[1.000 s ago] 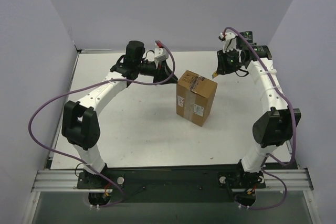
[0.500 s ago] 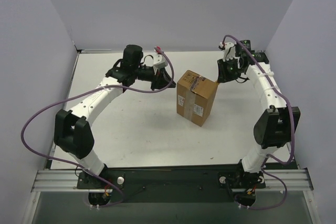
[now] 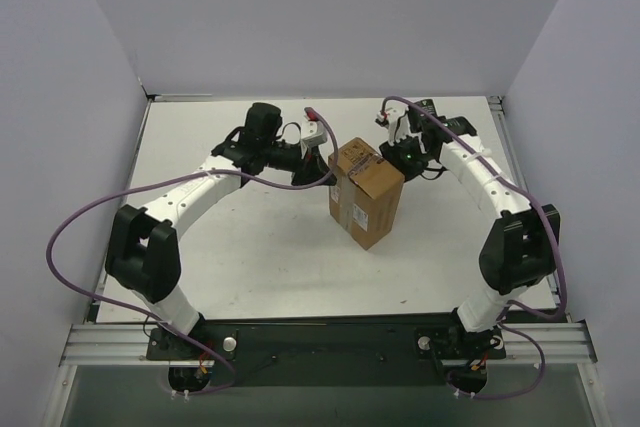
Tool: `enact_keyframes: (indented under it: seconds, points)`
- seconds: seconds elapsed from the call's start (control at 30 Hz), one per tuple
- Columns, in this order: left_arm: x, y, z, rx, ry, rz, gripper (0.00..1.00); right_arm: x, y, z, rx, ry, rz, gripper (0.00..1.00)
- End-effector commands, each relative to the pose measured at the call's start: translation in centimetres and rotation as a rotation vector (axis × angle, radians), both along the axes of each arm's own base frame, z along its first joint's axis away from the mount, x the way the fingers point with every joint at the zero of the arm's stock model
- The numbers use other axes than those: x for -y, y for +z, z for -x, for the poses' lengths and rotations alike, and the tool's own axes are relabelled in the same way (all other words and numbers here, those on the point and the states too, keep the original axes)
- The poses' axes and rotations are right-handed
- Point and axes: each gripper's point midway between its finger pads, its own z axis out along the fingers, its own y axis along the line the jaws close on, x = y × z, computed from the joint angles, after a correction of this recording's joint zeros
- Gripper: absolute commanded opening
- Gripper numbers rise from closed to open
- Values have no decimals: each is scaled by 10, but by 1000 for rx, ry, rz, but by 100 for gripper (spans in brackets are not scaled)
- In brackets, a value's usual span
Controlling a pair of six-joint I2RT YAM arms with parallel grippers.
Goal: Unpack the express box
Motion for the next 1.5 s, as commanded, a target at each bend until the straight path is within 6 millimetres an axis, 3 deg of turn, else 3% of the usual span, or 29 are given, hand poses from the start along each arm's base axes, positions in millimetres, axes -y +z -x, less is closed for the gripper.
enact_keyframes:
  seconds: [0.0,0.03,0.1,0.2,0.27,0.33,0.37,0.4,0.43,0.47,0.5,0.53,0.6,0.63,0.77,0.83,0.9,0.93,0.97,1.03,1.07,1.2,1.3,1.47]
  points:
    - [-14,21,0,97,31,9,16,-31,9,9,-18,22,-86,0]
    - [-16,21,0,95,33,7,16,-43,10,10,-37,35,-119,0]
    - [-17,24,-3,99,36,14,16,-47,8,8,-54,14,-125,0]
    - [-7,39,-8,101,22,55,17,-29,11,-6,-36,-74,-100,0]
    - [6,53,-14,91,6,94,17,5,20,-24,-5,-199,-94,0]
    - [23,52,-15,63,-26,102,17,37,30,-37,20,-308,-101,0]
    - [30,52,-15,59,-42,106,17,70,39,-49,54,-388,-99,0]
    - [43,64,-13,85,-64,122,17,87,44,-54,75,-426,-89,0]
    - [53,52,-18,59,-70,112,17,98,51,-58,96,-449,-87,0]
    - [62,49,-19,53,-78,110,17,130,60,-63,129,-523,-80,0]
    - [73,57,-21,73,-86,123,18,143,65,-65,147,-552,-73,0]
    - [90,39,-20,36,-105,108,18,158,69,-67,161,-585,-65,0]
    - [110,30,-24,21,-107,101,19,186,74,-65,184,-647,-32,0]
    - [127,21,-24,-9,-115,105,19,194,75,-63,188,-664,-19,0]
    - [154,12,-30,-34,-83,130,22,213,74,-49,202,-694,56,0]
    - [153,22,-32,-55,-51,145,26,214,73,-40,198,-697,74,0]
    - [139,25,-41,-77,-1,145,31,214,74,-33,200,-704,84,0]
    - [130,43,-42,-49,29,169,36,212,68,-28,183,-702,94,0]
    - [113,24,-56,-82,115,134,40,214,64,-23,173,-707,115,0]
    - [89,20,-63,-110,214,107,46,213,52,-13,148,-692,150,0]
    - [76,-4,-69,-143,294,53,47,217,48,-9,144,-682,188,0]
    - [32,-63,-83,-192,501,-150,48,229,34,3,140,-654,310,0]
    - [28,-89,-81,-235,519,-189,46,242,34,4,162,-629,411,0]
    - [51,-110,-82,-282,491,-195,44,253,27,6,136,-573,502,0]
